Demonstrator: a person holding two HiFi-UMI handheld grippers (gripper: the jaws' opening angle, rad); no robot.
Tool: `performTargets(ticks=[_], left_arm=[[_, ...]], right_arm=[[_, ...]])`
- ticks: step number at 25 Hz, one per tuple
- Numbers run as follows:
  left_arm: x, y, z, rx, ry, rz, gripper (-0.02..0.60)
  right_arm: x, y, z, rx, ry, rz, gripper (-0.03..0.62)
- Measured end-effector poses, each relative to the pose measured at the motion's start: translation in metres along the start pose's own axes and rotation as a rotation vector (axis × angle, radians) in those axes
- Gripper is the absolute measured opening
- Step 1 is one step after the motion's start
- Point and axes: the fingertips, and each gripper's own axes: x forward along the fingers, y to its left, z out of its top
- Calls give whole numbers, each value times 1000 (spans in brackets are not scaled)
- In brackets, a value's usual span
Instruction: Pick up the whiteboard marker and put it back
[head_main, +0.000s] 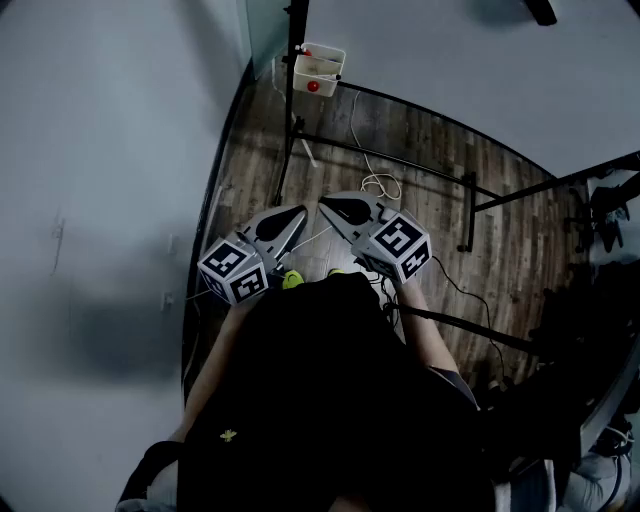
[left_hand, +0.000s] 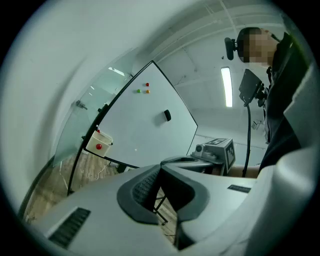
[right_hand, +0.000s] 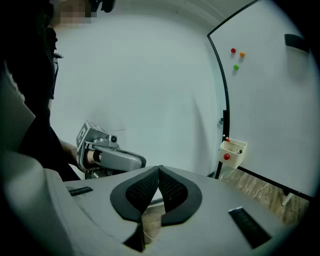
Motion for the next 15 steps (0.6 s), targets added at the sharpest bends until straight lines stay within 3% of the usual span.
performTargets(ticks=[5, 15], left_arm=[[-1, 3, 1, 5, -2, -2, 20], [3, 1, -8, 35, 42, -25, 20]], right_arm=[[1, -2, 0, 18, -19, -23, 0], [-22, -26, -14, 89, -16, -156, 0]])
